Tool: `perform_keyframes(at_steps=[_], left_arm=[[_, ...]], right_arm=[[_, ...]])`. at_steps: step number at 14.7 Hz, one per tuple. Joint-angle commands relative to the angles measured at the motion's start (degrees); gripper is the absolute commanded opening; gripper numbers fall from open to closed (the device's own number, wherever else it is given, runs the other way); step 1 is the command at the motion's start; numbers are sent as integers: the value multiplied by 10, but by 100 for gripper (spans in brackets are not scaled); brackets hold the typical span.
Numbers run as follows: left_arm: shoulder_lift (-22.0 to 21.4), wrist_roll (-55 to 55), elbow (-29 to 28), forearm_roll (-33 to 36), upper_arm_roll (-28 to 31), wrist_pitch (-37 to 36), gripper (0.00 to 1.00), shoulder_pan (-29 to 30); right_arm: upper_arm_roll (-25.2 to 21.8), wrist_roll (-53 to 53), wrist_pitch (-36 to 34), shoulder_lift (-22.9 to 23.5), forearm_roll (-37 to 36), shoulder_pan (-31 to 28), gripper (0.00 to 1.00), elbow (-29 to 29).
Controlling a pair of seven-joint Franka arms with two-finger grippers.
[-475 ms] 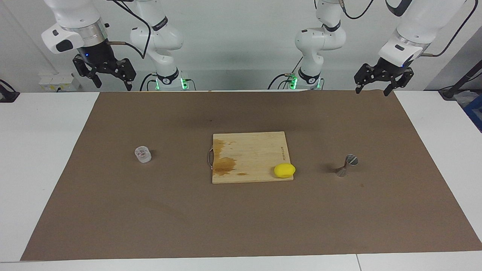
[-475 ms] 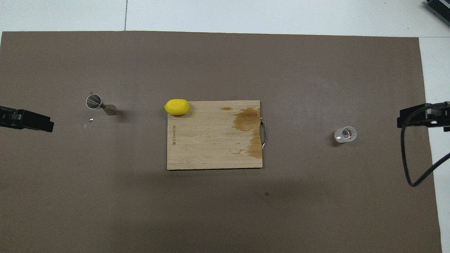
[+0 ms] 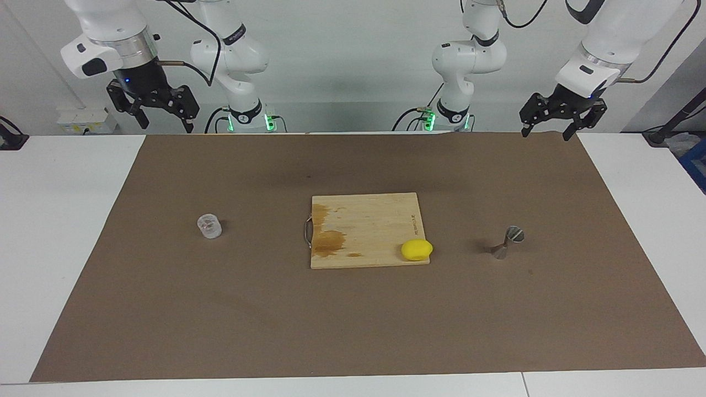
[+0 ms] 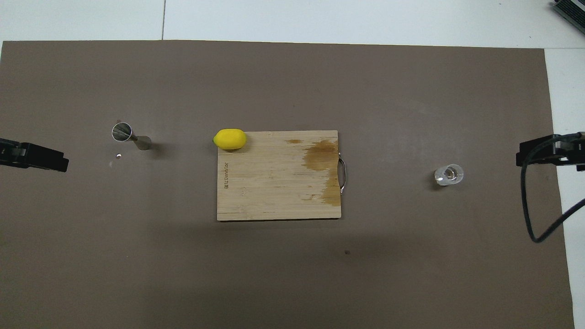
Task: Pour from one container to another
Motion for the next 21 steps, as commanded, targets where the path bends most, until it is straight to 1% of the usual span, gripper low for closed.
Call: perform_keyframes(at_steps=[1, 12, 15, 21], left_arm=[[-11, 26, -11, 1, 5, 13, 100, 0], [-14, 18, -18, 1, 7, 22, 100, -1], [-17, 21, -32, 1, 7, 19, 100, -6], [-13, 18, -25, -4, 8, 17, 100, 3]], right_arm=[[1, -11, -2, -12, 10, -7, 99, -12], [1, -11, -2, -12, 9, -7, 99, -12], [1, -11, -1, -12, 9, -7, 99, -12], [0, -10, -1, -12, 9, -8, 99, -12]])
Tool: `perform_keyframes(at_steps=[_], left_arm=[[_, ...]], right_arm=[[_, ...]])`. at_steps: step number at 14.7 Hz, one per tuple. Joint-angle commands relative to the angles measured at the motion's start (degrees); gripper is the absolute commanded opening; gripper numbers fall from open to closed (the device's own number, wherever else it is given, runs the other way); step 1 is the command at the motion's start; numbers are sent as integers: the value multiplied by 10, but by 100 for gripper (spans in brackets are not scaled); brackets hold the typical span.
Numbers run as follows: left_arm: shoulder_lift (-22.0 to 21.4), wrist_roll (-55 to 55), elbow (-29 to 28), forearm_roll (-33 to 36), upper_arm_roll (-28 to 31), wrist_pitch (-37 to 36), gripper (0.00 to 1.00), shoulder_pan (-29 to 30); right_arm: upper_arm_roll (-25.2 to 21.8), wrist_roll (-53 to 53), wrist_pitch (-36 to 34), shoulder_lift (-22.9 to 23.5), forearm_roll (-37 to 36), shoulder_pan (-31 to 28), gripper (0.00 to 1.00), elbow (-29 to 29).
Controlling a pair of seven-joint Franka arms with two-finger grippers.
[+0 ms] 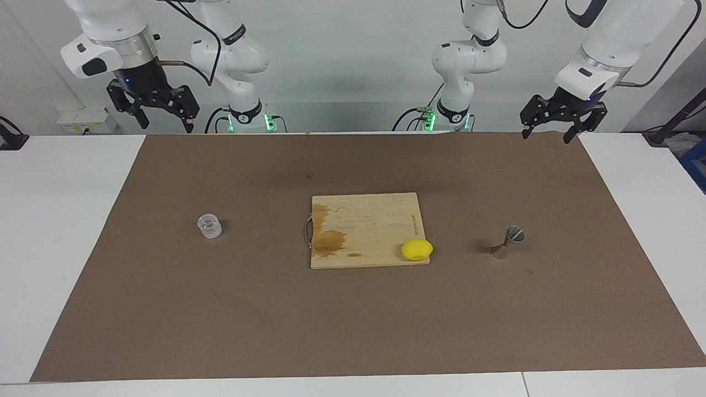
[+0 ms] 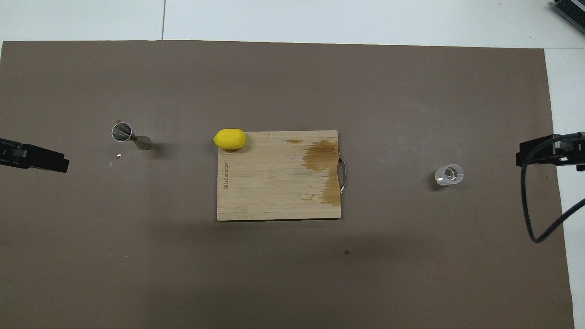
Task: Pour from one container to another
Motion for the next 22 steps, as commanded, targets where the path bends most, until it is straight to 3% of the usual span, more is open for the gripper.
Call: perform_keyframes(at_steps=[1, 4, 9, 13, 15, 22], left_arm=[[-10, 1, -18, -10, 7, 18, 100, 5], [15, -64, -24, -52, 7, 34, 100, 31], [87, -347, -17, -119, 7, 64, 100, 33], [105, -638, -47, -246, 6, 134, 100, 48], [110, -727, -74, -315, 6, 178, 100, 69], [109, -752, -185, -499, 2, 243, 100, 154]], right_arm=[[0, -11, -1, -12, 9, -8, 99, -12], [0, -14, -4, -12, 10, -8, 99, -12], [1, -14, -5, -11, 9, -4, 99, -8], [2, -10, -1, -8, 8, -2, 99, -3], [2, -10, 3, -8, 7, -2, 99, -3], [-4, -10, -10, -7, 0, 10, 97, 10]])
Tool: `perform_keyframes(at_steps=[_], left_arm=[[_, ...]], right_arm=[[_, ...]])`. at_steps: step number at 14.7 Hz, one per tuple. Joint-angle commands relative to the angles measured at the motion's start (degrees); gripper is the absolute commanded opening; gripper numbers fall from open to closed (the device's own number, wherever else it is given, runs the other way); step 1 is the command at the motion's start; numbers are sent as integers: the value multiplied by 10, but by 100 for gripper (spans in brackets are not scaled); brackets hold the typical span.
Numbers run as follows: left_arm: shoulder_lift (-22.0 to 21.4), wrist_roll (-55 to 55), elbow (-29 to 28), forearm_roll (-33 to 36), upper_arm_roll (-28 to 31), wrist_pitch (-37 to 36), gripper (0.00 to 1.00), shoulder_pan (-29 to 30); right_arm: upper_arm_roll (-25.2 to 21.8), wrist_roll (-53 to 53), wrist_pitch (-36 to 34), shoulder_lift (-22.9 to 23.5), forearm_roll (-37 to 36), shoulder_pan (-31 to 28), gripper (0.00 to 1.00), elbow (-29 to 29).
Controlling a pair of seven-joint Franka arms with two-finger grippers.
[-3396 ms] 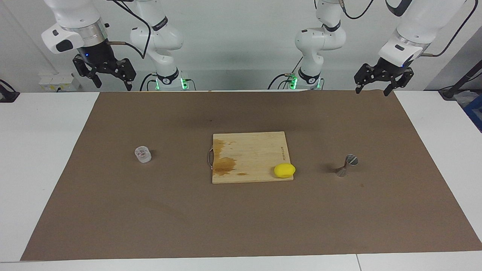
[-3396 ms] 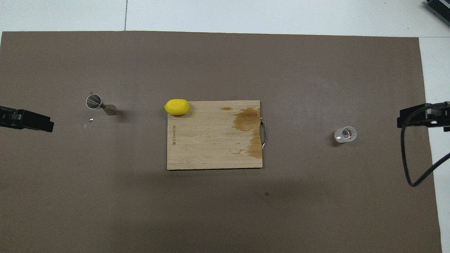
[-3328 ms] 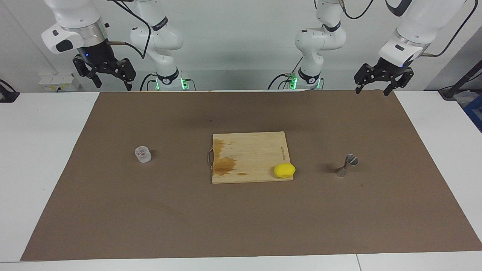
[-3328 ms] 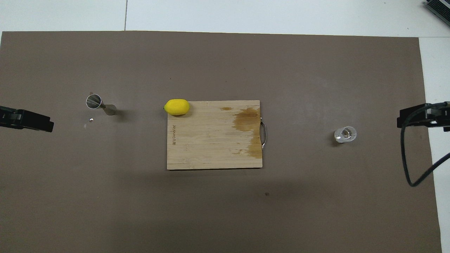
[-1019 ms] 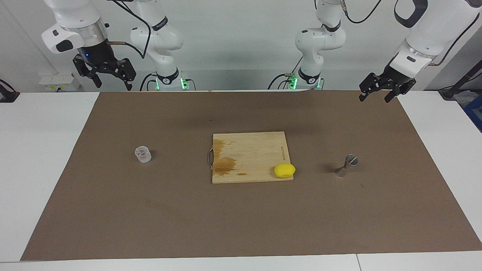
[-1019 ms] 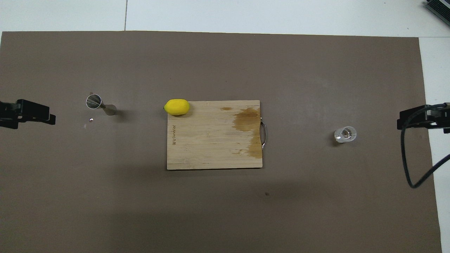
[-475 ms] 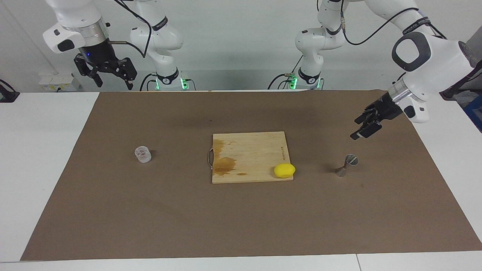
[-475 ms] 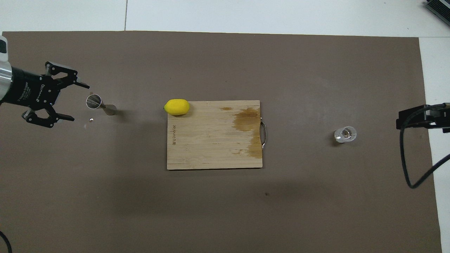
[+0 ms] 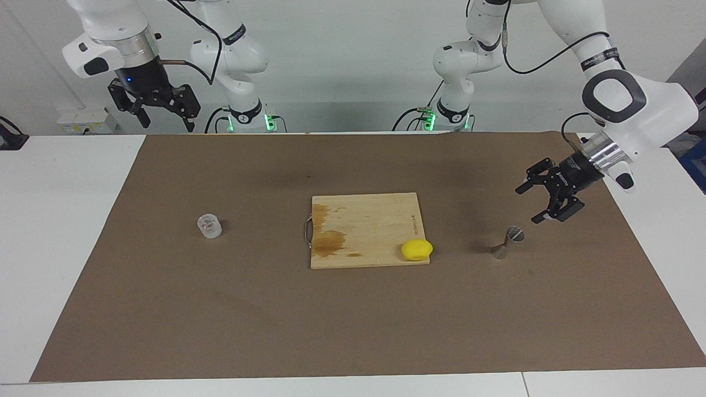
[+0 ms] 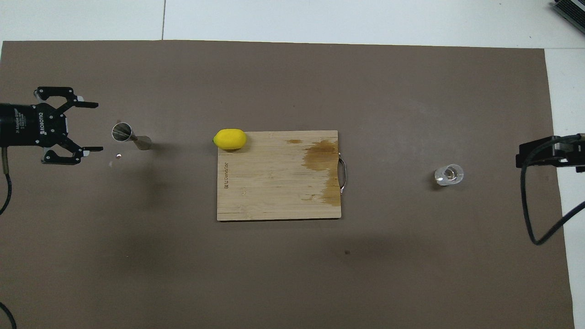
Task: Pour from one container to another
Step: 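Reach the left gripper to the metal cup and grasp it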
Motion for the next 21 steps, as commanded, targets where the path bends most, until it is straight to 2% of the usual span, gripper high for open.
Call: perform_keyframes(at_steps=[1, 3, 5, 8, 12, 21], left_arm=[[-9, -8, -58, -79, -7, 18, 100, 39], [-2, -8, -83, -135, -7, 18, 100, 52], [28, -8, -91, -183, -8, 18, 100, 71], [38, 15, -107, -212, -9, 19, 100, 72], [51, 117, -140, -272, -10, 28, 100, 66], [74, 159, -139, -329, -29, 85, 100, 49]], right_arm=[[-5, -10, -4, -2, 0, 11, 97, 6], [-42, -4, -5, 2, 8, 37, 96, 7], [-55, -4, -5, 3, 10, 47, 96, 8], [-75, -4, -7, 9, 14, 65, 96, 10], [-76, -4, -12, 14, 21, 57, 96, 18], [-75, -3, 9, 32, 13, 56, 96, 14]])
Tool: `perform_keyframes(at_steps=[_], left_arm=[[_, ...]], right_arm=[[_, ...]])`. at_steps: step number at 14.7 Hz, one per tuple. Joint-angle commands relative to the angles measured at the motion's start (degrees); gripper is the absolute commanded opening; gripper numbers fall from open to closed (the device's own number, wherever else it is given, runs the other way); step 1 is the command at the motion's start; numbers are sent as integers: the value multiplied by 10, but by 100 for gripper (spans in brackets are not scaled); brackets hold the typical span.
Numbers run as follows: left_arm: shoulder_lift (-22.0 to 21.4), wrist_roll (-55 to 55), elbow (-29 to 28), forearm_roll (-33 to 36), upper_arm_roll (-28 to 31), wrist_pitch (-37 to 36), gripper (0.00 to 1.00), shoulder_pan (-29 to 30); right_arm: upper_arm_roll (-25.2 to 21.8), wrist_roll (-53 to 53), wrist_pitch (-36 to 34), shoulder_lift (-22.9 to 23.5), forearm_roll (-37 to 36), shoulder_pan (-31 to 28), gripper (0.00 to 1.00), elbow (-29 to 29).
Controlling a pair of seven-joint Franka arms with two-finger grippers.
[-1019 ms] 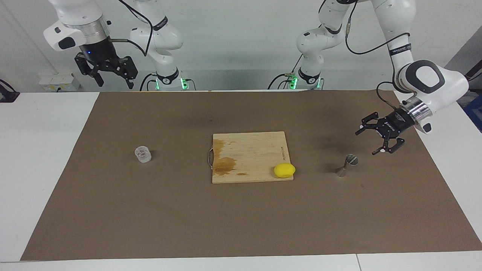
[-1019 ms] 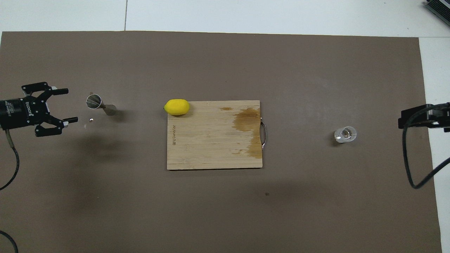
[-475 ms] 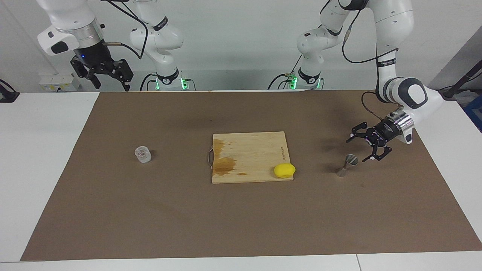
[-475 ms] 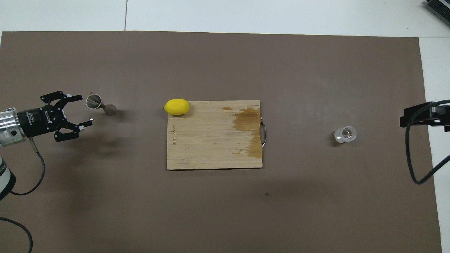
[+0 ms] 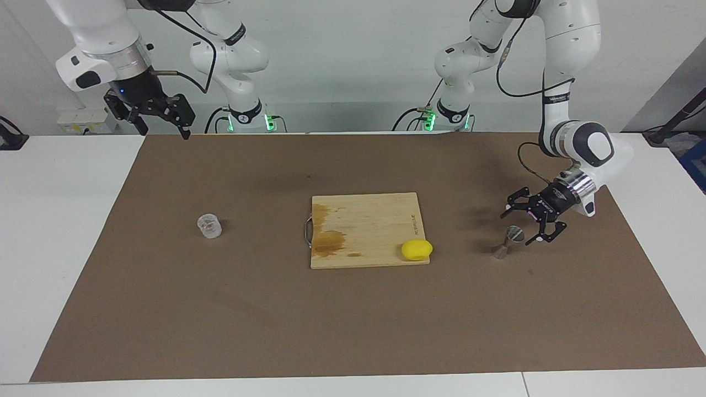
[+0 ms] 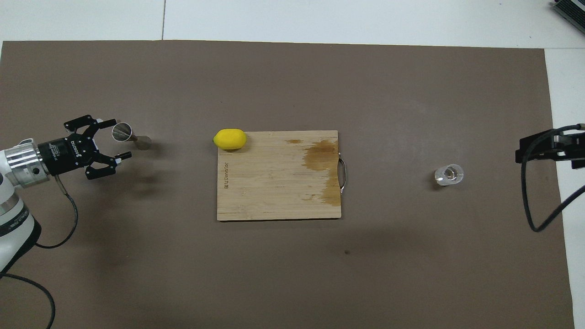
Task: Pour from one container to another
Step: 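Reach the left gripper to the metal cup and grasp it, then lift the metal cup with the left gripper and carry it over the board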
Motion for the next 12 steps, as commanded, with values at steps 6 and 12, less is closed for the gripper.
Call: perform_keyframes(at_steps=[6, 12], left_arm=[[3, 17, -3, -20, 2, 17, 93, -8], [3, 16, -1, -20, 2, 17, 45, -3]], right_arm=[[-1, -3, 8, 4, 4, -2, 100, -3], [-1, -3, 6, 1, 5, -2, 100, -8]])
